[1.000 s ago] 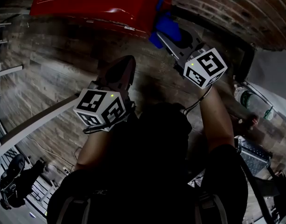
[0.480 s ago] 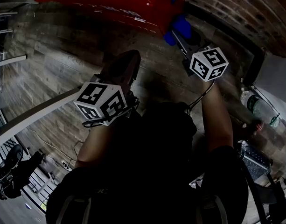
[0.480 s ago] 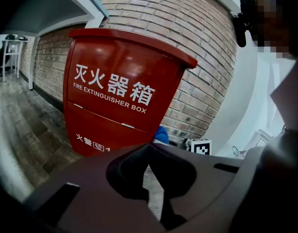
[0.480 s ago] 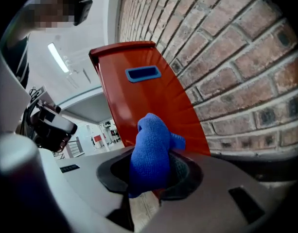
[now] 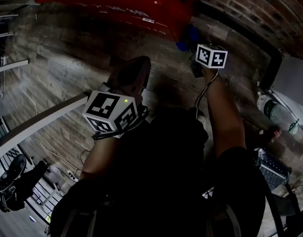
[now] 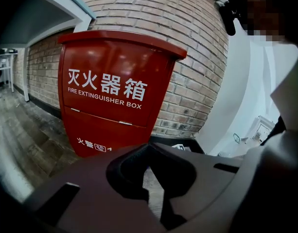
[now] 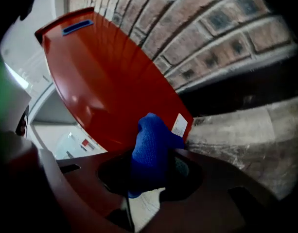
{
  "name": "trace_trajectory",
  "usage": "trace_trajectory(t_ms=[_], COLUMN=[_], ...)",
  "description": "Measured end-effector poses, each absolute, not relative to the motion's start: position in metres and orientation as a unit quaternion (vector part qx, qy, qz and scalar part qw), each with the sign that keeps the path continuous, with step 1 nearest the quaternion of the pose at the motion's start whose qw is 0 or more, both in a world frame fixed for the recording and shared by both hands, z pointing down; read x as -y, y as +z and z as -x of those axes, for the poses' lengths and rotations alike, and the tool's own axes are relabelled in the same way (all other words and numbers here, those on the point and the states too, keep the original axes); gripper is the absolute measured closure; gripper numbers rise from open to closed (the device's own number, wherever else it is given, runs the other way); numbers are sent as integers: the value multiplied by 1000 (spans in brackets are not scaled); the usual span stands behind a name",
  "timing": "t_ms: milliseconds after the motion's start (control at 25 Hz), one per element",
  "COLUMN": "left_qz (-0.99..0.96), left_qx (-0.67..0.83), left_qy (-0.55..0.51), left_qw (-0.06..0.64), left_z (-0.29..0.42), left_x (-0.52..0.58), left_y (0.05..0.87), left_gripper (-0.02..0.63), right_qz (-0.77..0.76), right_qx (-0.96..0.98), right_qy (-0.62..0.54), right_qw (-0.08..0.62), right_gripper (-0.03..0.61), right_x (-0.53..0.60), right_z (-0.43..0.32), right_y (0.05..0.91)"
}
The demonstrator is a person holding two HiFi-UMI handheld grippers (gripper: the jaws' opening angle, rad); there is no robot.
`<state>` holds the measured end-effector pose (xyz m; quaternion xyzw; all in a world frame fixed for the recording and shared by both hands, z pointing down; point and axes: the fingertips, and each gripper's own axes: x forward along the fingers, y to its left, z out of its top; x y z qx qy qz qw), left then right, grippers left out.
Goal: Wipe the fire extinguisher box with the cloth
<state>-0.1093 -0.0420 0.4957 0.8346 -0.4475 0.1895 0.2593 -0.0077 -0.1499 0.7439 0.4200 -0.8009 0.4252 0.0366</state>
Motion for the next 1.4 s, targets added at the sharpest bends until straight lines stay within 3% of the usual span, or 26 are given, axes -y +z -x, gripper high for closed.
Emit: trace_trajectory(t_ms=[200,480,640,880,1400], left_qz=[-829,-829,-830,-837,-848], left_qx=[451,448,441,433,435], left_qy=[189,189,172,154,138], left_qw=[270,277,294,298,269], left_z=[112,109,100,89,71], left_x=[46,49,56,69,96], left_y=[501,507,506,503,493], left_gripper=[606,606,606,606,606], right_qz=[-428,-436,-427,-403,-364], right_qx=[768,739,740,777,855], right_qy=[474,513,506,446,298], right_qw=[49,-33,-118,-187,-217], right_gripper=[453,453,453,453,453], right_x=[141,150,164,177,140], right_z=[12,3,-11,-18,1], right_y=[782,774,724,621,442])
